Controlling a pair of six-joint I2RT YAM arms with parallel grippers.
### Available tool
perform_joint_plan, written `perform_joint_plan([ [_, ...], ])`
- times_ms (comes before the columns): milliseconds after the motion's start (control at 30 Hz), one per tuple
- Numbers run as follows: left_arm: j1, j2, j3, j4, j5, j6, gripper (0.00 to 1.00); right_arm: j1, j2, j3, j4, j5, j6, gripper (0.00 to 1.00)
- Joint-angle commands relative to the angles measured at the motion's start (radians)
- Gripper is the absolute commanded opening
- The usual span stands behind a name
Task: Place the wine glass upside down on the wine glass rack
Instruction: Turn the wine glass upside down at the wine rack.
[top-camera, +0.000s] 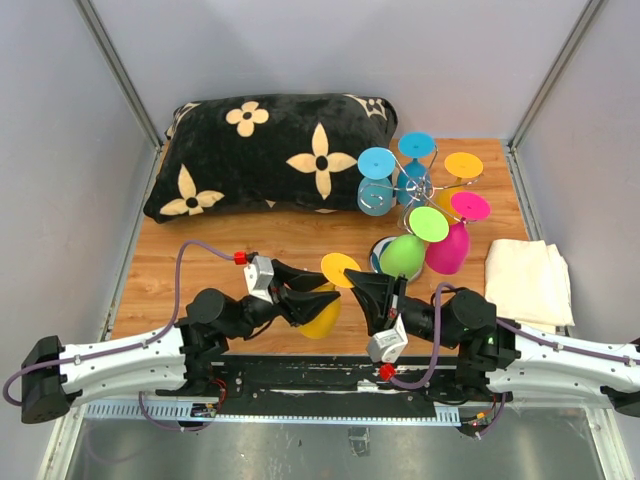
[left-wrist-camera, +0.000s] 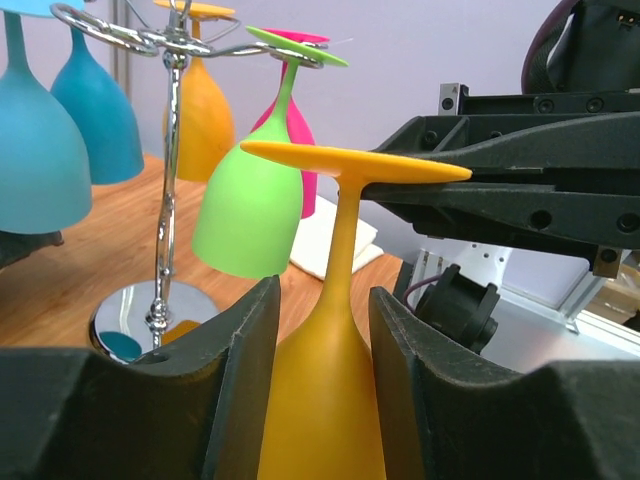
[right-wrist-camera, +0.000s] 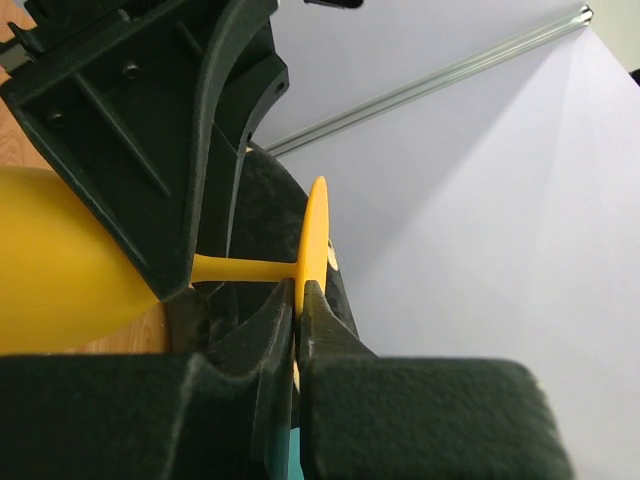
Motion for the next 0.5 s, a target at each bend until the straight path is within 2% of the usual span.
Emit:
perform_joint_plan([
  [0, -0.005, 0.034, 0.007, 0.027, 0.021, -0.026, 0.44, -0.010, -0.006, 0.014, 0.034, -0.064, 0.022, 0.02],
  [200, -0.004, 0.077, 0.014, 0.039, 0.033, -0.041, 0.42, -0.010, 0.007, 0.015, 0.044, -0.098, 0.032, 0.02],
  [467, -0.005, 0.083, -0.020, 0.101, 0.060, -0.033, 0.06, -0.010, 0.015, -0.005, 0.078, -0.084, 0.030, 0.02],
])
